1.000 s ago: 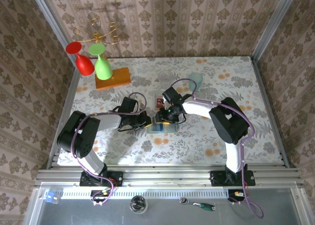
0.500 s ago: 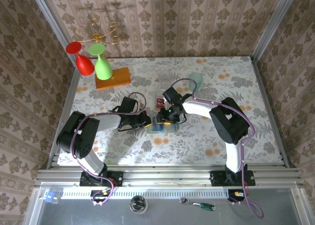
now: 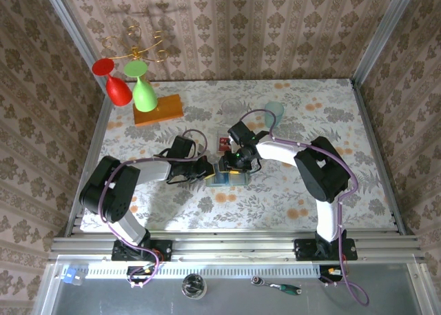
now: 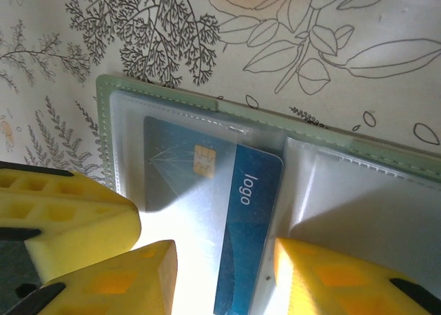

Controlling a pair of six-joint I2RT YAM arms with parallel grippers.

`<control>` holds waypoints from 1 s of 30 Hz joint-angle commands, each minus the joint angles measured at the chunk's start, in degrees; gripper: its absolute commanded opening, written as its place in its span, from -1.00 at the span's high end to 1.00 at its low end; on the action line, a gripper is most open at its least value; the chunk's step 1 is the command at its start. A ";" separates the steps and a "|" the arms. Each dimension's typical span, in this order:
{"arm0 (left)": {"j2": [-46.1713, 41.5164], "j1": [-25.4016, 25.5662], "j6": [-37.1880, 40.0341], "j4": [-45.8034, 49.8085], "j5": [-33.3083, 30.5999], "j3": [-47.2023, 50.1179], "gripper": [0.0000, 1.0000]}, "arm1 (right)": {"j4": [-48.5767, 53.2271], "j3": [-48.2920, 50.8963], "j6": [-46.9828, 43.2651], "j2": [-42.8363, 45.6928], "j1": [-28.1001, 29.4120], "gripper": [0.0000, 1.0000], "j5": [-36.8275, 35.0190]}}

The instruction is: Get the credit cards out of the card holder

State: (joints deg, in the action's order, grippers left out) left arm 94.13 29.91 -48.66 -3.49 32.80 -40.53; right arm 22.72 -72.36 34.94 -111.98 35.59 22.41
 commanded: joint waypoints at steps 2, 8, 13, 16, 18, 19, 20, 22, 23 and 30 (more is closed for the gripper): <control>1.15 0.08 0.56 1.48 -1.01 -1.11 1.00 | -0.25 1.33 1.10 2.16 -0.61 0.14 -0.21; 0.69 0.06 1.35 3.27 -1.97 -1.39 1.00 | -2.16 2.23 2.02 1.29 -0.88 0.14 1.57; -0.14 0.14 1.64 4.45 -2.45 -2.00 1.00 | -3.46 2.79 2.64 0.63 -0.97 0.14 2.53; -1.00 0.14 1.71 4.89 -2.63 -2.19 1.00 | -4.21 3.17 2.92 0.30 -1.14 0.14 3.02; -1.61 0.13 1.99 5.66 -3.07 -2.60 1.00 | -4.56 3.43 3.03 0.22 -1.22 0.14 3.21; -1.70 0.13 2.21 6.23 -3.32 -2.84 1.00 | -4.73 3.51 3.13 0.24 -1.29 0.14 3.34; -1.75 0.14 2.59 6.66 -3.67 -2.96 1.00 | -4.82 3.60 3.17 0.19 -1.31 0.14 3.34; -1.28 0.06 3.02 7.38 -3.97 -3.30 1.00 | -5.12 3.68 3.25 0.35 -1.40 0.14 3.58; -0.94 0.06 3.14 7.46 -3.98 -3.32 1.00 | -5.14 3.71 3.21 0.36 -1.49 0.15 3.60; 1.10 0.15 2.98 6.76 -3.70 -2.73 1.00 | -5.78 4.02 3.42 0.65 -1.67 0.15 4.08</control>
State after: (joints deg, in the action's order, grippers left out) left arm 94.04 29.93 -46.87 1.89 29.54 -42.44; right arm 17.58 -69.14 37.76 -111.63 34.26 25.12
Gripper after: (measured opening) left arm 0.064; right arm 0.427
